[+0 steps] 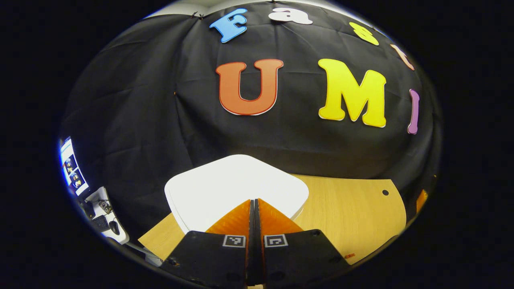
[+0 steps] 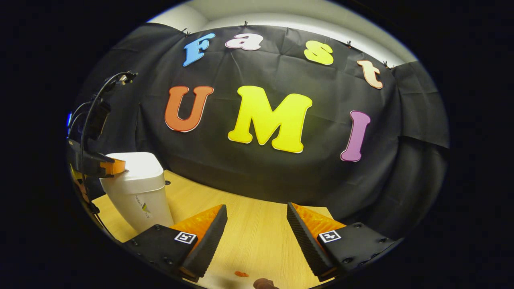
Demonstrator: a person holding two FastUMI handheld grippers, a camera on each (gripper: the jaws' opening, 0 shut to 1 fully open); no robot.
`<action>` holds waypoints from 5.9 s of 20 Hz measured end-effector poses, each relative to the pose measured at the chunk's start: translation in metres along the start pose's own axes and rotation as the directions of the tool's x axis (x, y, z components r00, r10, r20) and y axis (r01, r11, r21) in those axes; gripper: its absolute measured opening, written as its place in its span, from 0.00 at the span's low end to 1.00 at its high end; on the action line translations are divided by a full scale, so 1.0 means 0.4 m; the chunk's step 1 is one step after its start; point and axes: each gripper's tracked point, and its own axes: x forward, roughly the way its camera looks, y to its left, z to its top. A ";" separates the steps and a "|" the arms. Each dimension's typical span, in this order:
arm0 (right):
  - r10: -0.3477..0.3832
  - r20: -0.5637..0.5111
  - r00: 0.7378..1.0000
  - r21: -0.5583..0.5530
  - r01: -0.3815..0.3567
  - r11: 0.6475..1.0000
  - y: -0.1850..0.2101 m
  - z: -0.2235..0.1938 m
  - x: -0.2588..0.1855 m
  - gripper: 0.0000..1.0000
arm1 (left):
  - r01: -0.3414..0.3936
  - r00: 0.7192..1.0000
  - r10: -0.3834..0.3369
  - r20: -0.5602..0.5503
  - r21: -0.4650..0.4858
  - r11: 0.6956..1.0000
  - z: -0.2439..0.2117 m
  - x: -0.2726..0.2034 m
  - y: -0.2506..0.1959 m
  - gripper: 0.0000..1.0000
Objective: Press the lid of the desktop garbage bin to open it, pick up the crumpled paper on the desktop and throw it into the bin, then pick up the pop can on the desktop and drop it into the bin, and finally close the garbage bin lid.
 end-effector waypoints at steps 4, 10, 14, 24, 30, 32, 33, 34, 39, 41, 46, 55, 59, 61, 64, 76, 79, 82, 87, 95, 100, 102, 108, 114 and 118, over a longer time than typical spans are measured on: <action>0.028 -0.002 1.000 -0.011 -0.028 1.000 0.016 -0.005 -0.006 0.94 | -0.011 1.000 0.011 -0.014 0.006 1.000 -0.007 0.001 0.002 0.03; 0.029 -0.004 1.000 0.017 -0.029 0.999 -0.005 -0.015 -0.014 0.94 | -0.030 0.999 0.030 -0.023 0.011 1.000 -0.003 -0.003 0.009 0.03; 0.018 -0.003 1.000 0.037 -0.017 0.999 -0.034 -0.024 -0.029 0.94 | -0.047 0.999 0.047 -0.003 0.010 0.999 0.025 -0.038 0.000 0.03; 0.000 -0.002 1.000 0.080 0.000 0.997 -0.084 -0.036 -0.055 0.94 | -0.043 0.994 0.039 -0.100 -0.041 0.998 -0.015 -0.019 -0.004 0.03; 0.004 0.002 1.000 0.100 -0.004 0.995 -0.080 -0.042 -0.072 0.94 | -0.030 0.993 0.029 -0.111 -0.006 1.000 0.003 -0.028 -0.011 0.03; 0.006 0.010 1.000 0.104 -0.007 0.995 -0.080 -0.038 -0.079 0.94 | -0.043 0.997 0.044 -0.064 0.021 0.999 0.041 -0.059 0.002 0.03; 0.005 0.007 1.000 0.106 -0.006 0.994 -0.080 -0.042 -0.082 0.94 | -0.050 0.998 0.051 -0.026 0.034 0.998 0.072 -0.073 0.000 0.04; 0.007 0.002 1.000 0.112 -0.007 0.994 -0.079 -0.046 -0.085 0.94 | -0.059 0.998 0.059 0.008 0.058 0.997 0.097 -0.087 0.003 0.04; 0.005 -0.006 1.000 0.107 -0.005 0.994 -0.076 -0.057 -0.100 0.94 | -0.126 0.985 0.110 0.135 0.116 0.985 0.179 -0.145 0.016 0.29; -0.001 -0.008 1.000 0.098 0.002 0.995 -0.080 -0.063 -0.106 0.94 | -0.099 0.984 0.082 0.157 0.100 0.990 0.180 -0.161 -0.009 0.51; -0.020 -0.045 0.999 0.091 0.024 0.996 -0.098 -0.100 -0.116 0.94 | -0.026 0.986 0.004 0.169 0.126 0.992 0.141 -0.193 -0.065 0.84; 0.000 -0.224 0.975 0.058 0.013 0.998 -0.065 -0.266 -0.087 0.94 | 0.073 0.996 -0.082 0.037 0.200 0.977 -0.070 -0.199 -0.126 0.99; 0.034 -0.345 0.938 0.043 -0.021 0.999 -0.020 -0.382 -0.056 0.94 | 0.128 0.991 -0.114 -0.073 0.232 0.964 -0.208 -0.189 -0.128 0.99; 0.045 -0.394 0.918 0.020 -0.041 0.999 0.001 -0.436 -0.039 0.94 | 0.149 0.984 -0.120 -0.135 0.237 0.960 -0.281 -0.185 -0.121 0.99; 0.077 -0.491 0.868 0.018 -0.078 0.997 0.037 -0.527 -0.021 0.94 | 0.176 0.974 -0.130 -0.186 0.256 0.951 -0.337 -0.180 -0.116 0.99; 0.119 -0.802 0.585 0.081 -0.092 0.993 0.075 -0.798 0.042 0.81 | 0.259 0.930 -0.176 -0.323 0.235 0.937 -0.448 -0.107 -0.148 0.99; 0.086 -0.817 0.570 0.042 -0.090 0.995 0.065 -0.813 0.053 0.72 | 0.279 0.918 -0.193 -0.345 0.220 0.935 -0.462 -0.101 -0.166 0.99; 0.096 -0.827 0.555 0.051 -0.095 0.994 0.068 -0.822 0.061 0.63 | 0.274 0.916 -0.184 -0.356 0.222 0.936 -0.469 -0.094 -0.159 0.99; 0.111 -0.820 0.562 0.047 -0.127 0.991 0.090 -0.820 0.095 0.51 | 0.257 0.909 -0.164 -0.382 0.206 0.944 -0.485 -0.095 -0.145 0.99; 0.102 -0.826 0.555 0.048 -0.110 0.993 0.074 -0.818 0.097 0.26 | 0.240 0.909 -0.146 -0.390 0.204 0.949 -0.495 -0.104 -0.142 0.99; 0.113 -0.826 0.552 0.071 -0.097 0.993 0.065 -0.810 0.093 0.24 | 0.233 0.904 -0.139 -0.404 0.194 0.953 -0.509 -0.109 -0.140 0.99; 0.106 -0.817 0.567 0.063 -0.096 0.993 0.056 -0.811 0.095 0.24 | 0.238 0.902 -0.142 -0.407 0.196 0.951 -0.511 -0.112 -0.145 0.99; 0.086 -0.769 0.633 0.038 -0.089 0.995 0.035 -0.721 0.126 0.24 | 0.272 0.891 -0.164 -0.423 0.211 0.939 -0.531 -0.125 -0.173 0.99; 0.086 -0.651 0.754 0.034 -0.085 0.996 0.016 -0.529 0.218 0.24 | 0.320 0.894 -0.216 -0.392 0.222 0.921 -0.522 -0.138 -0.198 0.98; 0.096 -0.545 0.833 0.028 -0.097 0.995 0.024 -0.349 0.274 0.23 | 0.335 0.896 -0.239 -0.375 0.215 0.917 -0.517 -0.151 -0.202 0.95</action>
